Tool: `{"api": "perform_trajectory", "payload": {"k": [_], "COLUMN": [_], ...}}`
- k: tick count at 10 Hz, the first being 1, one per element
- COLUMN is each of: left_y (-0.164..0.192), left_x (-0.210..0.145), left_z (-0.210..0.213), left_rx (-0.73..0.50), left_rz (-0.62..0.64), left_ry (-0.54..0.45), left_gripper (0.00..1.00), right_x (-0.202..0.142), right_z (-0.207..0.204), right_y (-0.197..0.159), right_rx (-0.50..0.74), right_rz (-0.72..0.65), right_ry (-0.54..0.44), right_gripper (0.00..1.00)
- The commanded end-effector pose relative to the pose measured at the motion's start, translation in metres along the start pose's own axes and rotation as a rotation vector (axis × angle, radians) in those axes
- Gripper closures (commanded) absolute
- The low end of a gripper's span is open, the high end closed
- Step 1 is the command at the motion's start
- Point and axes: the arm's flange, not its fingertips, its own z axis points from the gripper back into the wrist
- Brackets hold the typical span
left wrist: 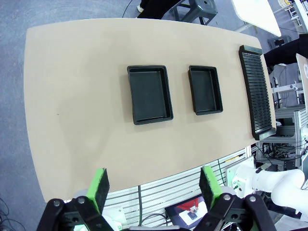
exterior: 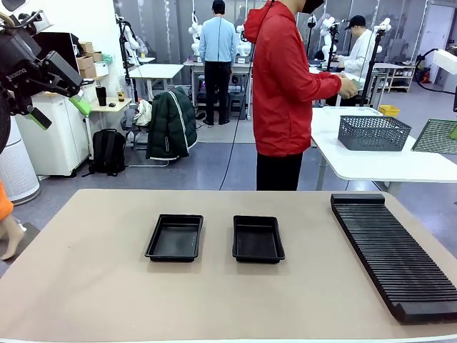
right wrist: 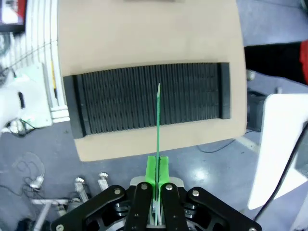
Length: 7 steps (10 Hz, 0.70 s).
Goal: Inspect and transfer BCBs to ESD trays.
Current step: Pick up the Blank PCB from the PCB Rack and place it in the left ESD tray.
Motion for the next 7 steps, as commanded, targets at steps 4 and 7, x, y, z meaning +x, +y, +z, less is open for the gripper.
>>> {"api": "perform_trajectory", "payload": {"k": [4,7], "left_y": [0.0,0.0], "left_x": [0.0,0.0], "left_z": [0.0,0.0], "left_rx": [0.0,0.0], "left_rz": [0.001,0.001], "left_ry": [-0.002,-0.002], "left_gripper": [0.0,0.0], "right_x": [0.03,0.067], "right_z": [-0.009,-0.063], "right_y": [-0.008,0.008], "right_rx": [0.234,0.368], "right_rz": [-0.589,-0.859], "right_ry": [-0.151,-0.278], "right_gripper": [0.97,0.97]}}
